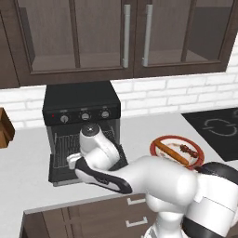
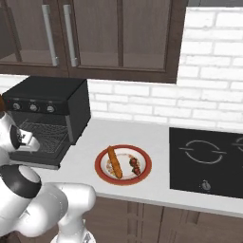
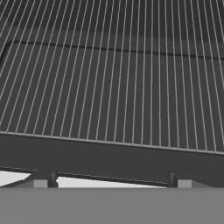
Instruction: Pick up the kebab skewer and baguette bread, and place them inside the toaster oven. Close the toaster oven door and start by setting the timer.
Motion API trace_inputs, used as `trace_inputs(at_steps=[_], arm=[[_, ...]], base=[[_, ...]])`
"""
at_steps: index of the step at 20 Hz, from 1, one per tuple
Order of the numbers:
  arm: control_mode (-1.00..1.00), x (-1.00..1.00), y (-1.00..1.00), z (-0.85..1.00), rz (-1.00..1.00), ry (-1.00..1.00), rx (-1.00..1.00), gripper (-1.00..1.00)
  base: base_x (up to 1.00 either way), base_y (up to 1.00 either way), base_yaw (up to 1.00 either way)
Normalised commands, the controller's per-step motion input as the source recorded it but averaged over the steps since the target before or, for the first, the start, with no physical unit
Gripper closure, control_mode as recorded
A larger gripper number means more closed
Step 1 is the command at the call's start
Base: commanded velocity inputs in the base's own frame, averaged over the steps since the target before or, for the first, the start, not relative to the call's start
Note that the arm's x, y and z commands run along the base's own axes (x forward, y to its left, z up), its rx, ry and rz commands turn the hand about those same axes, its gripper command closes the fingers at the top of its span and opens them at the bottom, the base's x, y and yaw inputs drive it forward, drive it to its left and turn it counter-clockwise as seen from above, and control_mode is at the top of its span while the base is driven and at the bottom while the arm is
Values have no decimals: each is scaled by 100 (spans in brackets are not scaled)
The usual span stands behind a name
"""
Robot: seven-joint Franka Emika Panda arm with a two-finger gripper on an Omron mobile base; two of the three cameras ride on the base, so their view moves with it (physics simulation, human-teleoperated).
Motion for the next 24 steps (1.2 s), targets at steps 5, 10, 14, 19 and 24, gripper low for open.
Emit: trace_inputs(at_steps=[5,10,14,19,24], arm=[[-100,-17,-78,62,0,0,0,-100],[-100,-45,-100,20,8,0,1,-100],[-100,-18,-100,6,7,0,0,-100],[-100,10,-100,6,1,0,0,-100],[-100,15,-90,0,1,0,0,-100]], base=[[0,0,0],[0,0,0],[0,0,0],[0,0,0],[0,0,0]])
